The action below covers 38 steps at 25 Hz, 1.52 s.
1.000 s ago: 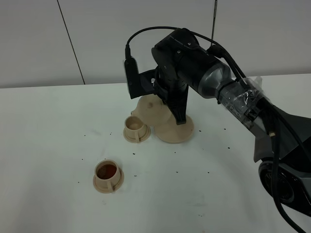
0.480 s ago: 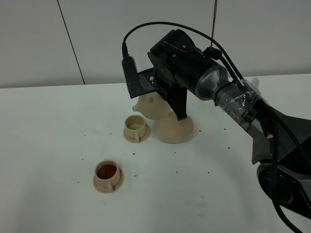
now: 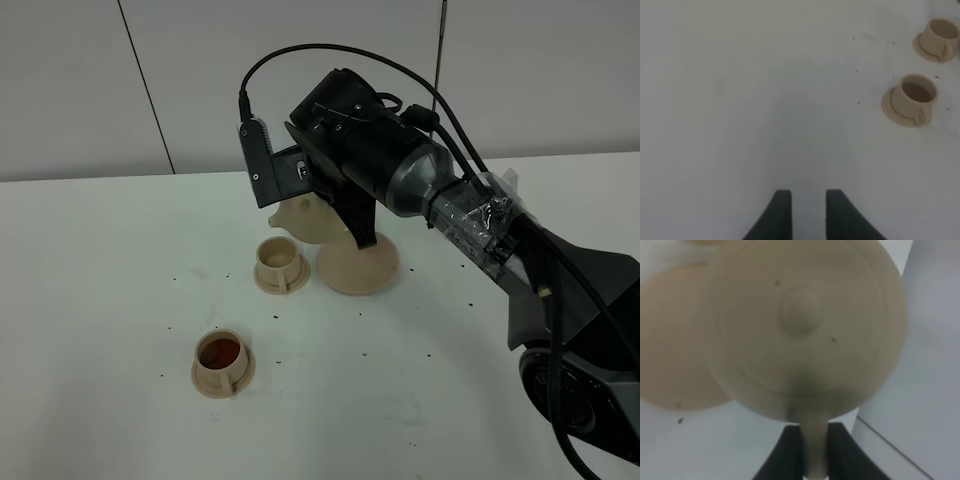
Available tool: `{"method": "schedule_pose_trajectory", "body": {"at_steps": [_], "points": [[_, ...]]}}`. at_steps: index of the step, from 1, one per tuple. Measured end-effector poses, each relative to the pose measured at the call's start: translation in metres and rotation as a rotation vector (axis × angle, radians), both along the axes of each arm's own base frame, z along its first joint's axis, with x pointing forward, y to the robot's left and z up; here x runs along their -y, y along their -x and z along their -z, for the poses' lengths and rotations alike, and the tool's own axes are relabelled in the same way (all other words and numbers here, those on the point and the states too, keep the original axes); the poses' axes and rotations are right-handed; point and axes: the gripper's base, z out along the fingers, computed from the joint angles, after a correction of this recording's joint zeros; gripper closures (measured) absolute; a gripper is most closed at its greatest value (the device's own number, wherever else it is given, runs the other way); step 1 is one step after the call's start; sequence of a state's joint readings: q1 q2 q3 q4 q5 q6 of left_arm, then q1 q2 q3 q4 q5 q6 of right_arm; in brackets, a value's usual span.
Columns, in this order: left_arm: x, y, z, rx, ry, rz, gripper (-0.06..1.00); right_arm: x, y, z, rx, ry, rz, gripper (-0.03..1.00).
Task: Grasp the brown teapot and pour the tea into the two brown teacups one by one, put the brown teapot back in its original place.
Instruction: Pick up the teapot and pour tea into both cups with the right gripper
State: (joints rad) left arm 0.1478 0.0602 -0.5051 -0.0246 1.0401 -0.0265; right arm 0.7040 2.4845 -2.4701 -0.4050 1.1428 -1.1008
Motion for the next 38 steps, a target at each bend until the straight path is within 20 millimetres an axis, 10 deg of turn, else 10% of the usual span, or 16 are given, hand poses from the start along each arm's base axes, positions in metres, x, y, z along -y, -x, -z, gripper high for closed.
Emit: {"method": "schedule_pose_trajectory", "body": {"at_steps": [38], "points": [[0.000,0.000,0.000,0.000,0.000,0.000,0.70,-0.013,0.010,0.014,0.043,0.120,0.015,0.87]]}}
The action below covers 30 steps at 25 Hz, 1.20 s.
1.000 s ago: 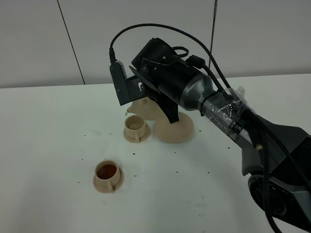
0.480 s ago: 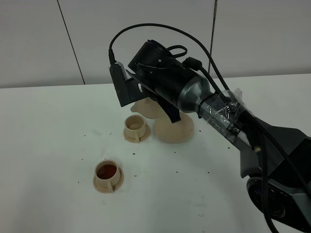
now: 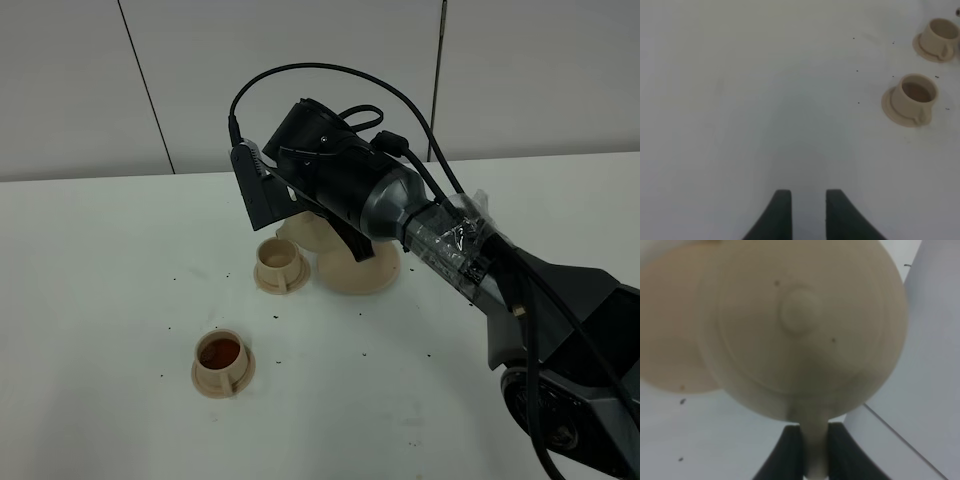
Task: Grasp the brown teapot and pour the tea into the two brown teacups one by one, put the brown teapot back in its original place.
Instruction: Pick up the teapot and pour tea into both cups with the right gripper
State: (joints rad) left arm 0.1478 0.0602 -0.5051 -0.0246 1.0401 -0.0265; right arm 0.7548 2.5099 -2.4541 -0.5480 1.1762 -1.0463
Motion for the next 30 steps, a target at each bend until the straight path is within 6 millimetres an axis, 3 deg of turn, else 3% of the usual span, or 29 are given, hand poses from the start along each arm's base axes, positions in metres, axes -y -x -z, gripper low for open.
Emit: {"method": "schedule_pose_trajectory", "body": {"at_steps": [21,30], "points": [[0.000,0.000,0.000,0.000,0.000,0.000,0.70,-0.009,0.004,0.005,0.057,0.050,-0.012,0.87],[0.000,0.000,0.000,0.000,0.000,0.000,0.70,-0.016,0.009,0.016,0.050,0.081,-0.009,0.87]]}}
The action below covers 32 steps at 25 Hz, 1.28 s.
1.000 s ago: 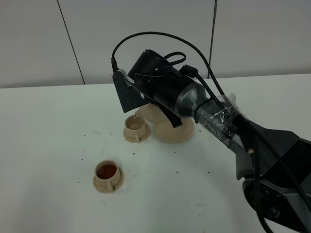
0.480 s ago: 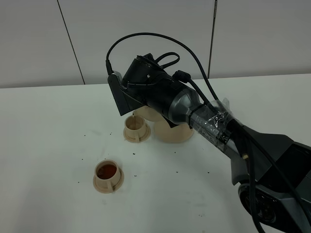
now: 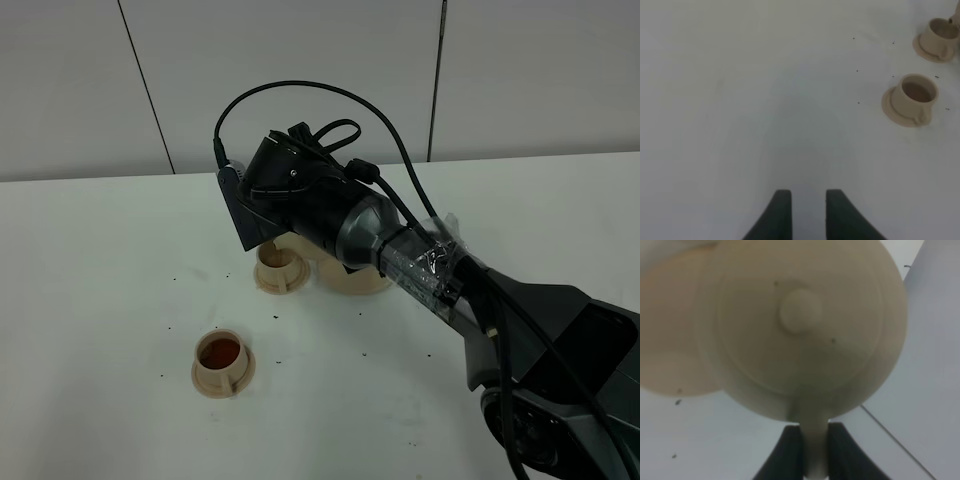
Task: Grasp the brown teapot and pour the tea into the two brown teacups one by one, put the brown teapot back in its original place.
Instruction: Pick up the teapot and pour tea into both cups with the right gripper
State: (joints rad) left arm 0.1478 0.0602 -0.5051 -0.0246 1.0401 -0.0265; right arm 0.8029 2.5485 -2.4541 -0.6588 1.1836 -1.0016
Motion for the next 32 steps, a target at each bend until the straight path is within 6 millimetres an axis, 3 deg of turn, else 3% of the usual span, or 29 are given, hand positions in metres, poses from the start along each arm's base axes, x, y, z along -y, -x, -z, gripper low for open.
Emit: {"method": "schedule_pose_trajectory", "body": {"at_steps": [32], "points": [[0.0000,0.0000,0.0000,0.000,0.000,0.000,0.70,-0.0066,0.0070,-0.0007,0.061,0.076,0.005,0.87]]}}
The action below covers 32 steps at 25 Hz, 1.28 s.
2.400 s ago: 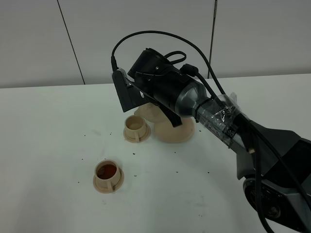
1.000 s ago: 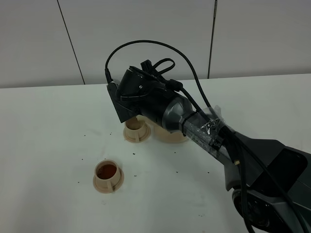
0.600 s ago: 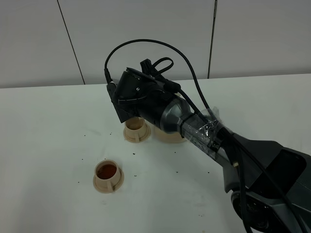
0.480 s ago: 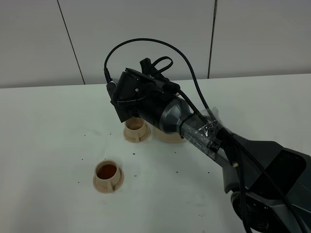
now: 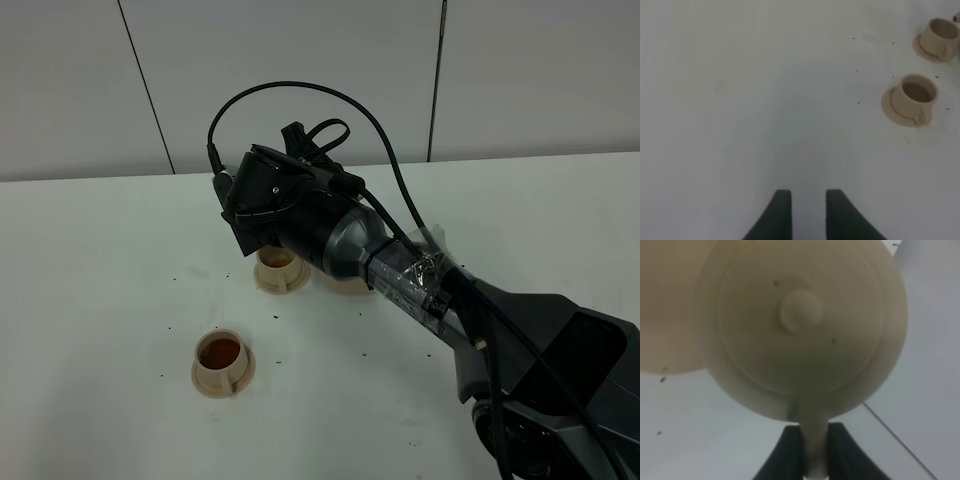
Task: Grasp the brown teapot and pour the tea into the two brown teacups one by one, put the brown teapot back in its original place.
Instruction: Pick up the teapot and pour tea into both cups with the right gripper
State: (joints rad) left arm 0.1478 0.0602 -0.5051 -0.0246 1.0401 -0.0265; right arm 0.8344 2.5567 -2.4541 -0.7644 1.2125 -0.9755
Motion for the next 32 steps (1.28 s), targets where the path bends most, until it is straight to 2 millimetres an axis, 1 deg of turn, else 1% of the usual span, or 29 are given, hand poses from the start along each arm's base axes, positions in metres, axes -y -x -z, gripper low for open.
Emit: {"method": "schedule_pose_trajectory", "body": {"at_steps": [8,32], "points": [[0.0000,0.0000,0.0000,0.000,0.000,0.000,0.70,-0.0036,0.0030,-0.0002,0.002,0.000,-0.010,0.87],[0.0000,0.0000,0.0000,0.000,0.000,0.000,0.70,-0.0043,0.0033,-0.0012,0.015,0.012,-0.015,0.87]]}}
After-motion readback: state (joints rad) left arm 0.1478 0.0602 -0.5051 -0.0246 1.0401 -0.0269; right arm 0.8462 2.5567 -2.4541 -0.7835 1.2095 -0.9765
